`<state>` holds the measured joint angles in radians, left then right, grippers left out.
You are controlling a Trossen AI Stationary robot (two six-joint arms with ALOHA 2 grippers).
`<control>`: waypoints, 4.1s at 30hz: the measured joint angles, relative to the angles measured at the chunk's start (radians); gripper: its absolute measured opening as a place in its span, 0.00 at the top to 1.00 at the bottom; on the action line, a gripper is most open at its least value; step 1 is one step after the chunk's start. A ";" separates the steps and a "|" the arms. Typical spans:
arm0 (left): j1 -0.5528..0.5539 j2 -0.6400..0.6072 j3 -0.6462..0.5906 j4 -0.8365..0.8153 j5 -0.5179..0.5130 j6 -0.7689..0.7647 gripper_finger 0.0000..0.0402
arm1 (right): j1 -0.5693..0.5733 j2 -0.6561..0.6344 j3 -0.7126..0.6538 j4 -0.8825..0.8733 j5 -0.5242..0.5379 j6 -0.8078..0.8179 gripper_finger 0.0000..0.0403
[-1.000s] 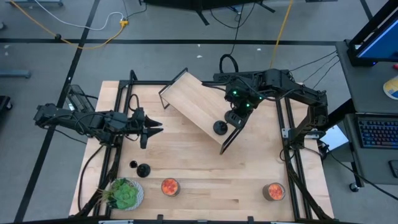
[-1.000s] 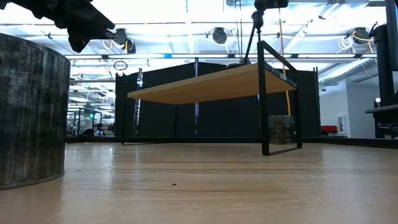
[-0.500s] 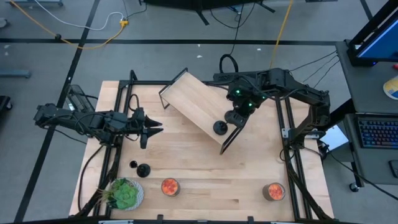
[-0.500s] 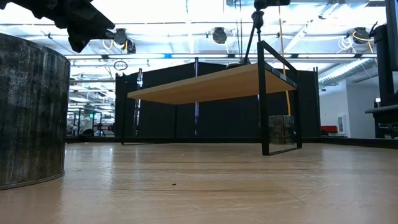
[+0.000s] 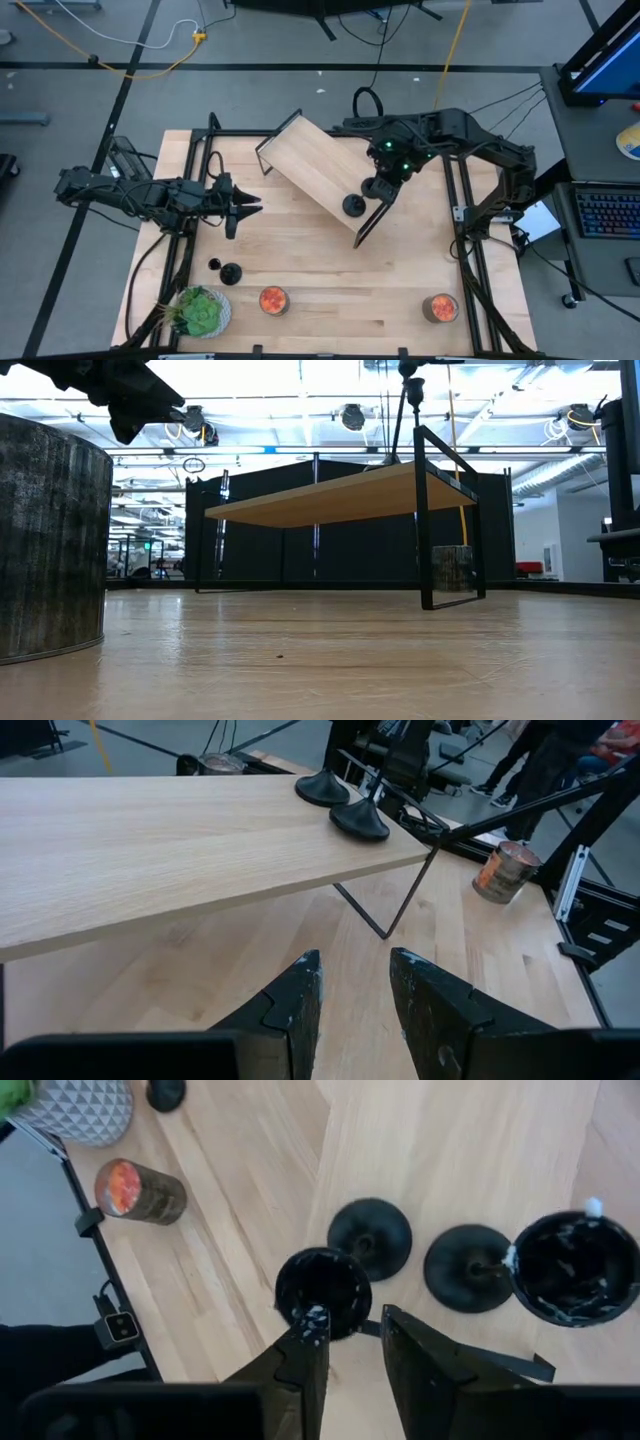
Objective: Pick & Place candle stick holders
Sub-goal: Put the black candle holder on the shelf
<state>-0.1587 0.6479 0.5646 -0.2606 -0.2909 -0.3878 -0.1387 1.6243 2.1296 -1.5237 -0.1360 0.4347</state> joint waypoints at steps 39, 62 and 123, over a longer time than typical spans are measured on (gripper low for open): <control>0.000 0.000 0.000 -0.001 -0.019 0.020 0.68 | 0.288 -0.248 -0.067 0.106 0.566 0.009 0.98; 0.000 0.000 0.070 -0.008 -0.024 -0.119 0.68 | 0.404 -0.801 -0.996 0.962 0.687 -0.040 1.00; -0.347 0.434 0.750 -1.198 0.316 -1.206 0.69 | 0.402 -1.386 -1.642 1.225 0.577 -0.051 1.00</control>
<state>-0.5060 1.0816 1.3148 -1.4581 0.0248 -1.5939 0.2634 0.2386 0.4876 -0.2984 0.4411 0.3836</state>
